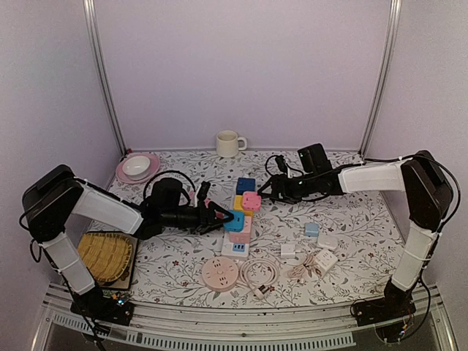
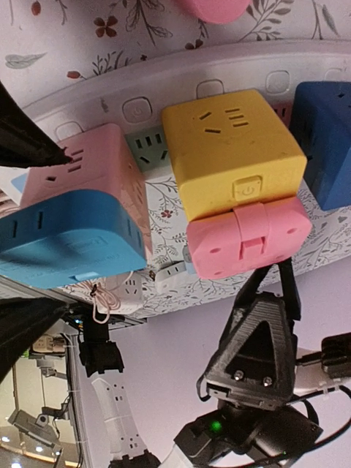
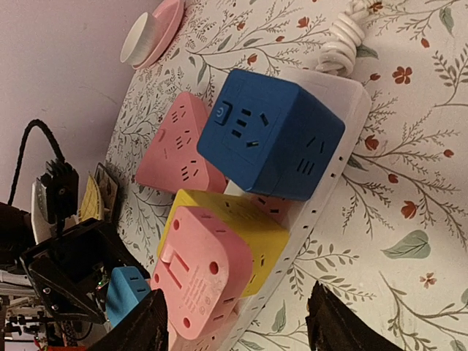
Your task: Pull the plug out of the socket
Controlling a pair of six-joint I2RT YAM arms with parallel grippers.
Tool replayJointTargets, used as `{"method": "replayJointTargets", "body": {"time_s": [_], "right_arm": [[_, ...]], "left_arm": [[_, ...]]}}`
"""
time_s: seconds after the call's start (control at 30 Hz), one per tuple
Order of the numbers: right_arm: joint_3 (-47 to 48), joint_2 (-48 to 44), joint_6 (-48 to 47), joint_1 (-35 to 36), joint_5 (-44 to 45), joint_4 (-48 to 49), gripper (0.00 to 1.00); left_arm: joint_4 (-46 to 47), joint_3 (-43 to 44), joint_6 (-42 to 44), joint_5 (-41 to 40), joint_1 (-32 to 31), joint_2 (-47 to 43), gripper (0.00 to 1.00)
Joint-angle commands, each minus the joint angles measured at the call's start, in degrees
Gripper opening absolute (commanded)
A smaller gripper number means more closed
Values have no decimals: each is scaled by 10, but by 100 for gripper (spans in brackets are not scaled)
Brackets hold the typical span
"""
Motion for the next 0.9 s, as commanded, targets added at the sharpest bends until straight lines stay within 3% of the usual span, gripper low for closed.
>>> {"method": "replayJointTargets", "body": {"time_s": [0.0, 0.27, 0.57, 0.87], "right_arm": [[-26, 5, 66, 6, -53, 104, 66], [-25, 37, 131, 23, -86, 175, 63], [-41, 47, 150, 26, -43, 169, 64], [-26, 69, 167, 39, -78, 184, 60]], "left_arm": [[-18, 29, 3, -4, -16, 19, 59], [-59, 34, 2, -43, -26, 29, 55], [-78, 21, 2, -71, -34, 25, 51], [-92, 15, 2, -86, -35, 23, 47]]}}
